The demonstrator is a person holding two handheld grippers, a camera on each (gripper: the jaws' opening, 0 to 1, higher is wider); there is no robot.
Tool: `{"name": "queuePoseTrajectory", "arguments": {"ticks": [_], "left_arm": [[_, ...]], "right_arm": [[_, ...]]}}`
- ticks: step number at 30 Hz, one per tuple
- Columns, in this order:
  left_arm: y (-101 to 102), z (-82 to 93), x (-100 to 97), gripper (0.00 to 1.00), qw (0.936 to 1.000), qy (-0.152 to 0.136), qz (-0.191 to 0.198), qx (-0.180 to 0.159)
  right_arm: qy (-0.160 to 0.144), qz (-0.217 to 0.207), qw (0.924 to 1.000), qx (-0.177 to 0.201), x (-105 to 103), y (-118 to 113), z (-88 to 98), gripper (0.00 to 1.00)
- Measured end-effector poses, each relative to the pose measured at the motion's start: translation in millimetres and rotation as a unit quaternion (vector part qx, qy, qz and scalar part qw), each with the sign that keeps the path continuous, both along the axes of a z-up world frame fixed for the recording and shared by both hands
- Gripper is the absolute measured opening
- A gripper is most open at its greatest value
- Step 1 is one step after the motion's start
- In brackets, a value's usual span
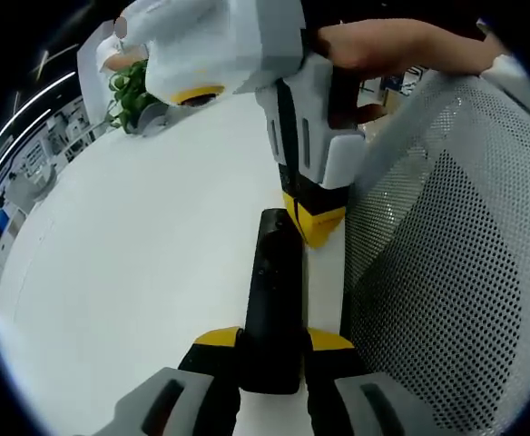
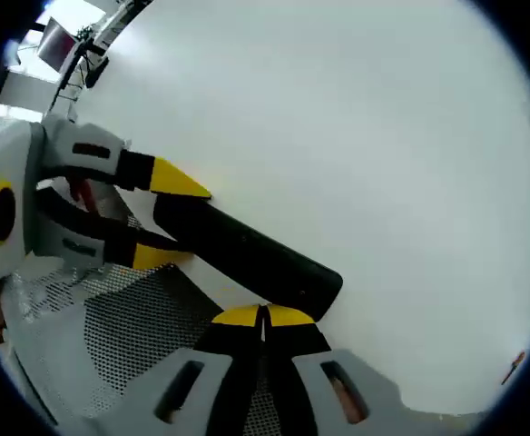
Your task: Press the specified remote control buttons in sequence, fully releasing each button before pressing the next.
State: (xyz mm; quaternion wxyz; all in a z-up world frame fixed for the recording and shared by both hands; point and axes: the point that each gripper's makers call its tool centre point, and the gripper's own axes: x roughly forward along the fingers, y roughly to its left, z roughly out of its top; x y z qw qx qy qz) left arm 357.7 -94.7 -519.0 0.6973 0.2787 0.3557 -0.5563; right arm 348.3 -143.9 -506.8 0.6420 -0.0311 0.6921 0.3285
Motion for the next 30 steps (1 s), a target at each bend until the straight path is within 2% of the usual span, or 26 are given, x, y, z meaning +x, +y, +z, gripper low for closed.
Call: {"name": "queuePoseTrajectory", "arguments": {"ticks": [2,4,7,11,15,20,23,27,30], "left_arm": [[0,-0.1,0.1,0.26,1.0,0.0,0.0,0.0],[0,0.1,0.1,0.26,1.0,0.0,0.001,-0.001],[0,0.3,0.6,0.26,1.0,-0.001,0.003,-0.002],[0,-1.2,0.8,0.26,1.0,-0.001,0.003,-0.003],[0,-2.3,1.3,0.26,1.0,-0.002,0.002,-0.002],[-1,-2.6,1.4,0.26,1.0,-0.002,0.001,-0.001],[-1,-2.4,1.5,0.26,1.0,-0.002,0.0,-0.001],[-1,-2.8,1.9,0.26,1.0,-0.001,-0.002,0.0],[-1,-2.6,1.7,0.26,1.0,-0.002,-0.001,-0.001]], "right_arm": [[0.003,-0.022,0.9997,0.013,5,-1,2.5,0.0],[-0.002,-0.037,0.9993,0.003,12,-9,0.5,0.0],[-0.015,-0.036,0.9989,-0.027,15,-22,-4.0,0.0],[-0.005,-0.042,0.999,-0.017,14,-19,-3.5,0.0],[-0.005,-0.034,0.9994,-0.01,13,-14,-4.3,0.0],[-0.003,-0.018,0.9993,-0.032,10,-17,-11.0,0.0],[-0.024,0.017,0.9987,-0.043,9,-16,-11.0,0.0],[-0.026,0.022,0.9986,-0.041,8,-14,-9.9,0.0],[-0.034,0.008,0.999,-0.028,13,-11,-7.7,0.0]]}}
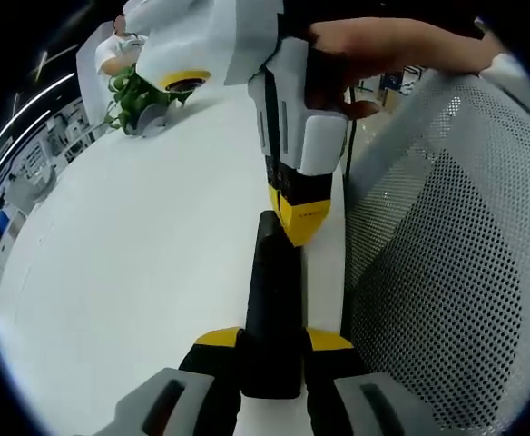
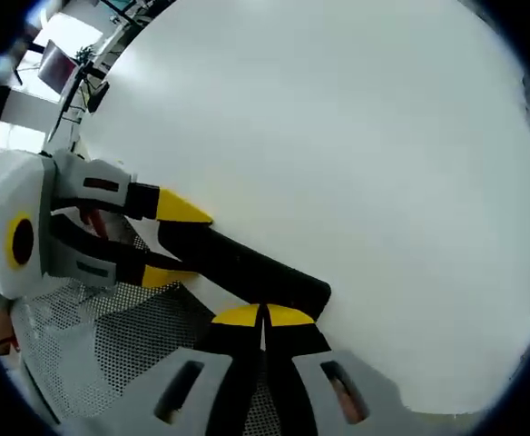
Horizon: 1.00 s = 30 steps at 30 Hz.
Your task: Press the specified remote control buttons in sequence, fully releasing each button before pressing the next.
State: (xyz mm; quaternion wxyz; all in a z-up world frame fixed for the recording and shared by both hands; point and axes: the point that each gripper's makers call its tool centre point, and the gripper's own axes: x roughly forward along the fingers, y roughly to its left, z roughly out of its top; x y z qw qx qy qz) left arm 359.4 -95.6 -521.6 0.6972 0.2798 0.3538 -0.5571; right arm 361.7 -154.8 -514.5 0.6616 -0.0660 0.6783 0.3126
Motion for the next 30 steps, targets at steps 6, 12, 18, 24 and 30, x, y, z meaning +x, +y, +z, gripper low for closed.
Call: {"name": "queuePoseTrajectory", "arguments": {"ticks": [6,12,18,24,30], "left_arm": [[-0.1,0.3,-0.7,0.25,1.0,0.001,-0.003,-0.001],[-0.1,1.0,-1.1,0.25,1.0,0.002,-0.002,0.0],[0.0,1.5,-1.3,0.24,1.0,0.004,0.001,0.002],[0.0,2.1,-1.6,0.24,1.0,0.004,0.0,0.003],[0.2,1.7,-1.2,0.24,1.0,0.001,-0.003,0.003]], "right_arm": [[0.002,0.001,1.0,0.002,-1.0,1.2,-0.8,0.0],[0.002,0.003,1.0,0.001,-2.4,1.3,0.1,0.0],[-0.001,0.002,1.0,0.001,-1.5,1.1,-1.2,0.0],[-0.003,0.002,1.0,0.006,-2.7,0.7,0.3,0.0],[0.007,-0.019,0.9998,0.009,2.2,-1.9,1.0,0.0]]}}
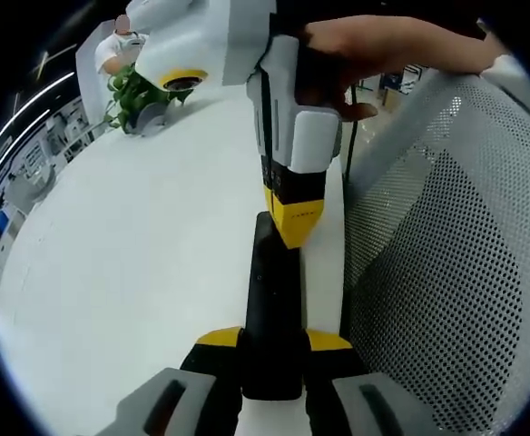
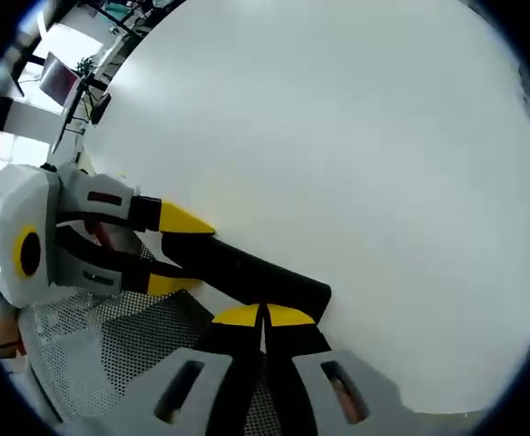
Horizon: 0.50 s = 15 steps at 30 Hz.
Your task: Press the specified remote control buttons in sequence, fully releasing each button before pressing the next.
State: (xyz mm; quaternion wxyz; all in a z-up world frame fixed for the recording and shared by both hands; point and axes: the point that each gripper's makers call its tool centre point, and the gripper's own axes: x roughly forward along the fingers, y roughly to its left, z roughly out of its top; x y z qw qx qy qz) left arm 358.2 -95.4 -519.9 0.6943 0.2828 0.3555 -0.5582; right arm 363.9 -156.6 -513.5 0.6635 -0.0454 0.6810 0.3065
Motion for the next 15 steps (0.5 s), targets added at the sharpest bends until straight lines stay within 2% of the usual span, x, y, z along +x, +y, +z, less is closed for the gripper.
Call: {"name": "queuePoseTrajectory", "arguments": {"ticks": [3,8,15], "left_arm": [[-0.1,0.3,-0.3,0.24,1.0,-0.002,-0.005,0.001],[-0.1,0.4,-0.6,0.25,1.0,-0.002,-0.007,0.003],[-0.2,-0.2,-0.2,0.25,1.0,-0.001,-0.007,0.006]], "right_arm": [[-0.024,-0.004,0.9997,0.005,8.6,1.6,2.7,0.0],[-0.013,-0.003,0.9998,0.016,5.0,7.0,0.2,0.0],[-0.022,0.005,0.9997,0.006,6.2,7.9,-0.9,0.0]]}}
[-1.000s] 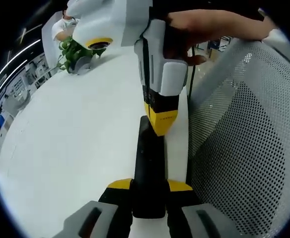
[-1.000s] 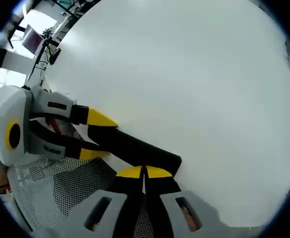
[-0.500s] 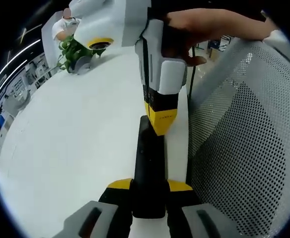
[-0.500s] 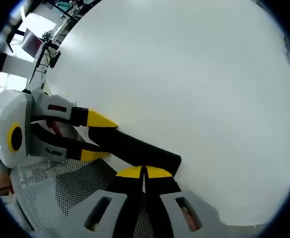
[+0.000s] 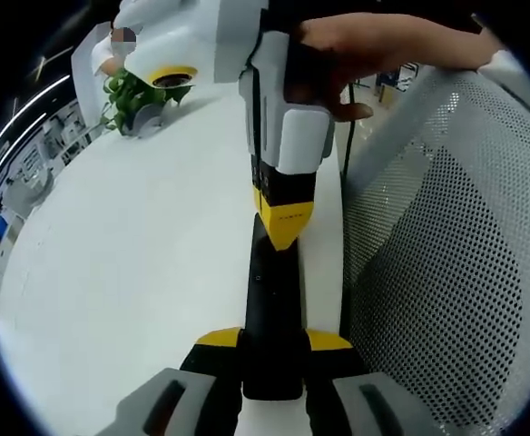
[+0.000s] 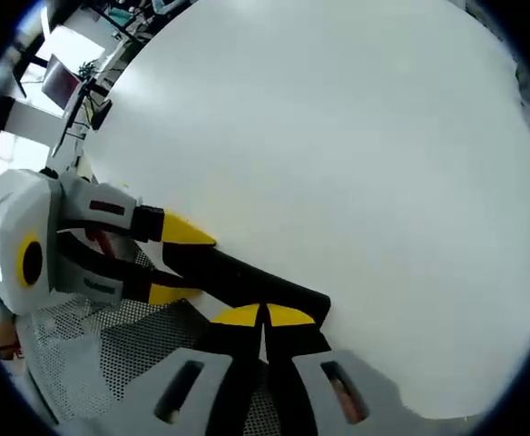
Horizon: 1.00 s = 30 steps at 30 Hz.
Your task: Press the specified remote control buttons in sequence, fully releasing each button before pressing the next.
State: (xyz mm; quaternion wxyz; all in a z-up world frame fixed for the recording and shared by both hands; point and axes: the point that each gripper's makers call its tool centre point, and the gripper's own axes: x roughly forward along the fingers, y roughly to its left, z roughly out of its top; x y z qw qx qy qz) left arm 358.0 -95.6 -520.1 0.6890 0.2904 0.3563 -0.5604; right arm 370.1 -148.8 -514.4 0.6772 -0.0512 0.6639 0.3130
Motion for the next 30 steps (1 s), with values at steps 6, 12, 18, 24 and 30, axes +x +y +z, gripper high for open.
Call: {"name": "queuePoseTrajectory", "arguments": {"ticks": [6,12,18,24,30], "left_arm": [[0.0,-0.2,0.1,0.25,1.0,0.001,0.001,0.001],[0.3,0.0,0.2,0.25,1.0,0.003,0.003,-0.001],[-0.6,0.2,0.8,0.25,1.0,0.002,0.005,-0.003],[-0.7,0.2,0.9,0.25,1.0,0.003,0.009,-0.002],[-0.6,0.7,0.5,0.25,0.9999,0.002,0.013,-0.003]], "right_arm": [[-0.015,0.007,0.9999,0.0,2.3,2.6,-1.1,0.0],[-0.033,0.021,0.9991,-0.018,1.1,3.5,0.0,0.0],[-0.052,0.093,0.993,-0.05,-0.7,4.7,0.4,0.0],[-0.042,0.085,0.9941,-0.053,1.0,4.0,-0.2,0.0],[-0.053,0.081,0.9941,-0.049,0.9,3.4,0.5,0.0]]}}
